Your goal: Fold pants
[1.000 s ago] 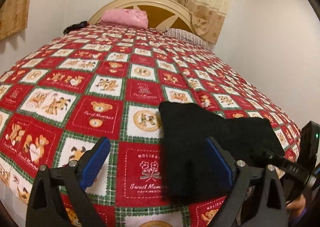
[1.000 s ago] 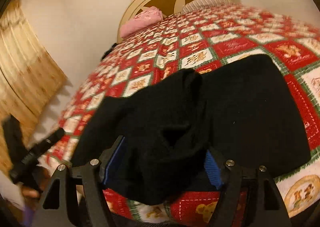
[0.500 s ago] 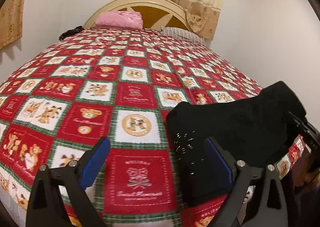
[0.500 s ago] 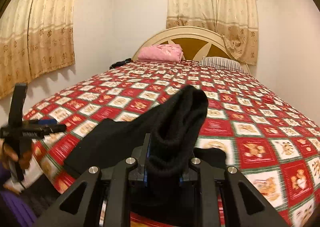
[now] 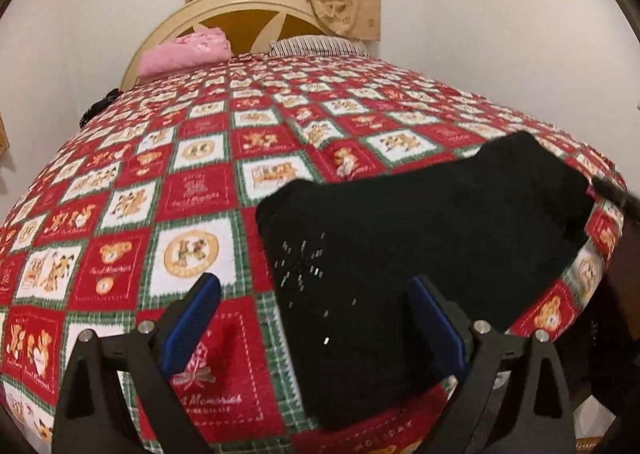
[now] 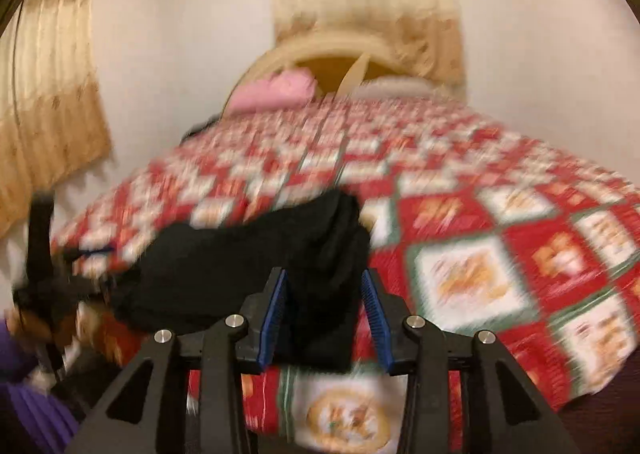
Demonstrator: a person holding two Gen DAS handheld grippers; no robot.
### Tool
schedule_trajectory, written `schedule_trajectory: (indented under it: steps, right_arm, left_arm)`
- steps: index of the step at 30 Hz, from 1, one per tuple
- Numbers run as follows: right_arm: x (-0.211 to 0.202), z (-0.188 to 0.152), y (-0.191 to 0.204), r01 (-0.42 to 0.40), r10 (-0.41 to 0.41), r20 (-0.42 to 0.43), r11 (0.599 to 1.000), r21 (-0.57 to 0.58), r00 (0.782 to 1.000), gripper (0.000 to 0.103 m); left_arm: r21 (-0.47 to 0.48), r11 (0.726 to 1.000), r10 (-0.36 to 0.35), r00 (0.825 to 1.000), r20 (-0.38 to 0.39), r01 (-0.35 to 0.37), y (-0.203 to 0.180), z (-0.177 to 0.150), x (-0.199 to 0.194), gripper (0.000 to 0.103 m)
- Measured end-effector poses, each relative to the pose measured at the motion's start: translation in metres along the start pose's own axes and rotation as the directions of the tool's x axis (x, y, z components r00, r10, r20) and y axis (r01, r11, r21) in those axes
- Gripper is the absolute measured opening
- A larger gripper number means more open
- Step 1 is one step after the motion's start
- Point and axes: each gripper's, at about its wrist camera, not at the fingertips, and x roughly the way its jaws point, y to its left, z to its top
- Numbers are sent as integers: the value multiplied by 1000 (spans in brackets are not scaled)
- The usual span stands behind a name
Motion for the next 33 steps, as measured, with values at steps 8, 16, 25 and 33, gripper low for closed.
schedule_trajectory:
  steps: [8,16,25,33]
  right_arm:
    - [49,-4,30,47,-68,-170,991,-124,983,19]
    - [39,-44,-19,14,20,-222,988,152,975,13]
    - [2,-11,10,121,-120,-52,993,17,991,19]
    - [83,2,137,-312,285,-174,937,-156,943,19]
  left_arm:
    - [15,1000,-13,999,-29,13,-13,2,11,97]
    - [-77,992,-106,987,-118,97,-1,-24,25,101]
    - [-28,997,-68,990,-120,65,-4,-45,5,103]
    - [-27,1000,9,998,-64,-11,19,-47,-26,103]
